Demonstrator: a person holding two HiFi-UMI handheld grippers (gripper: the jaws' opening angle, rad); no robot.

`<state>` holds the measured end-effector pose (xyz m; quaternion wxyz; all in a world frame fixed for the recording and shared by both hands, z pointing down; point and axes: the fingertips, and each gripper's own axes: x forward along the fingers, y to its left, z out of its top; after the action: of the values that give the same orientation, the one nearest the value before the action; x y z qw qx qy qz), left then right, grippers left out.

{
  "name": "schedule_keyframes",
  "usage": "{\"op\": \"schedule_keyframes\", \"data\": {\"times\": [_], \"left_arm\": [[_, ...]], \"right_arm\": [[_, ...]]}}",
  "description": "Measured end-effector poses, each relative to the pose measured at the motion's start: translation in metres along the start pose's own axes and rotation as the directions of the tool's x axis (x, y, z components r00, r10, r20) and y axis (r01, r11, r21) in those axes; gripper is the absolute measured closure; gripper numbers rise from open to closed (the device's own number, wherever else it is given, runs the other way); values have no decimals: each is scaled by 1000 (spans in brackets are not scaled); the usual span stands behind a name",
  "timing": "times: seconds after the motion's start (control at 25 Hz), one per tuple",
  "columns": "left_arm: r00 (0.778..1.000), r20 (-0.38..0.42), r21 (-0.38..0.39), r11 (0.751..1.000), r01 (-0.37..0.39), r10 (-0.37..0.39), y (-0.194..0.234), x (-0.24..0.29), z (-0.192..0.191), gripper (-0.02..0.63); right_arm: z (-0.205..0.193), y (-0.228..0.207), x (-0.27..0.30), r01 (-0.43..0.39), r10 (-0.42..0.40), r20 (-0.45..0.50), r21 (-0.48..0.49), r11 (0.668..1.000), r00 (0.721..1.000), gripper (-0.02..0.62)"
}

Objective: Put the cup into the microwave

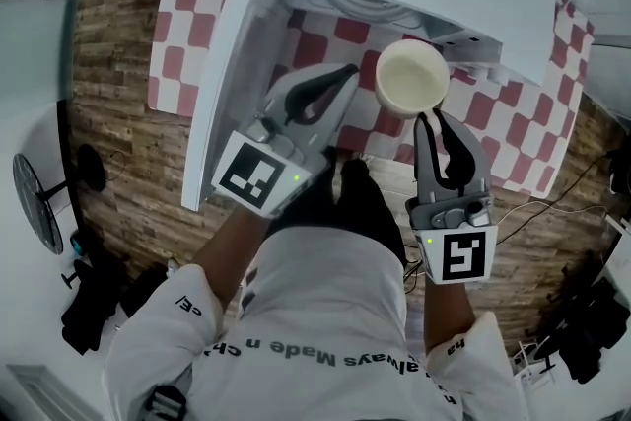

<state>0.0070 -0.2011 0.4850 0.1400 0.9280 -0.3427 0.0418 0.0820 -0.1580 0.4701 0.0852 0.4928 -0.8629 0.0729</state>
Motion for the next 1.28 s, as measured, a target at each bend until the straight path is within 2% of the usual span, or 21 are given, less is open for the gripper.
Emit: {"op": "schedule_keyframes", "data": {"times": [0.28,0.48,0.72,1.28], "left_arm": [[1000,0,19,1000,-13,13,20,17,-18,601],[1000,-9,49,998,-24,25,32,29,-34,601],[999,-21,33,999,-27,28,49,43,-54,601],[997,13,84,994,-76,75,93,72,-68,601]], "right_arm": [[-31,-8,26,-16,15,-17,-33,999,1000,549],[-51,-18,44,8,-9,-25,-37,999,1000,549],[-65,-32,69,42,-43,-13,-33,999,999,549],[-93,-55,118,102,-102,10,-12,995,995,548]]}}
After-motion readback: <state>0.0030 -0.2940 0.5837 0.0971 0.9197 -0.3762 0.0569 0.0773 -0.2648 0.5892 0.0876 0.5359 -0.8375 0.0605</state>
